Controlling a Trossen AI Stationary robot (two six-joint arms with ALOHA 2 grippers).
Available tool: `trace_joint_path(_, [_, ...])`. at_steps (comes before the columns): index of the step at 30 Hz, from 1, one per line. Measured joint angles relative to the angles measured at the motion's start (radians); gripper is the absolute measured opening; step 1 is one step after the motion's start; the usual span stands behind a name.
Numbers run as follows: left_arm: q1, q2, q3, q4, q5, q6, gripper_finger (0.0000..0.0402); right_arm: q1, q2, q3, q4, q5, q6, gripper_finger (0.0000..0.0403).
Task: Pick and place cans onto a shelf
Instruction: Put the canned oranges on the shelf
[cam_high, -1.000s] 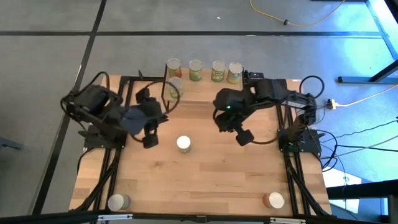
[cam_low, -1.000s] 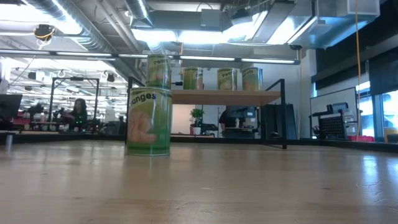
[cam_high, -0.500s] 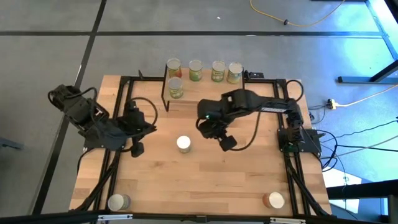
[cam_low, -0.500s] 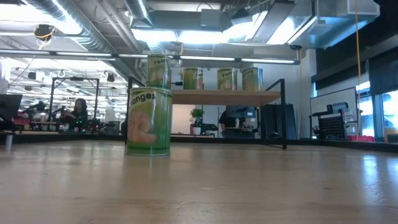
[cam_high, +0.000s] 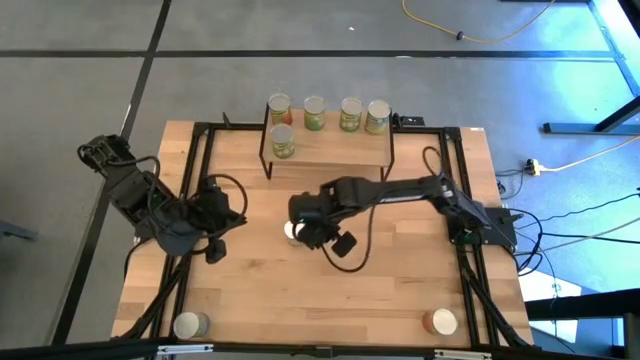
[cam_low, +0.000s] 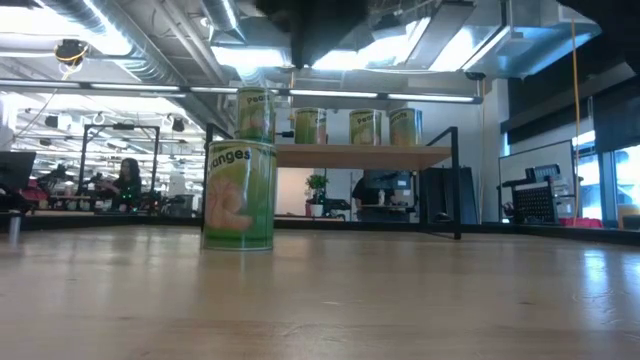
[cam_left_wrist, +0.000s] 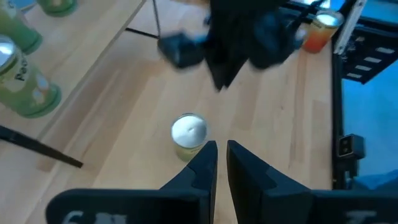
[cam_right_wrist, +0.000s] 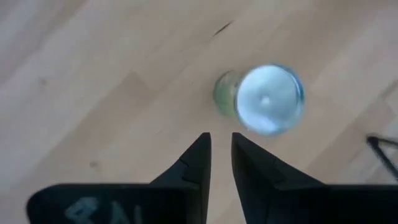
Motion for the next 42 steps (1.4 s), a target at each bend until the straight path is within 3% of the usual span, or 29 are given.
trace_joint_path(7, [-0.018,0.0,0.0,0.023,0.0,-0.005,0.0028,0.012,0.078,0.0,0.063,0.006,-0.172,0.0067])
trace_joint_path(14, [-0.023,0.0,0.0,0.024,0.0,-0.006,0.0028,0.011,0.094,0.0,0.133,0.14,-0.27,0.0067])
trace_joint_path(23, [-0.023,0.0,0.0,0.022,0.001,-0.005,0.0028,0.005,0.094,0.0,0.13,0.025,-0.269,0.0067])
trace_joint_path(42, [-0.023,0.0,0.0,0.022,0.005,-0.004,0.0028,-0.011,0.147,0.001,0.158,0.024,-0.273,0.0067])
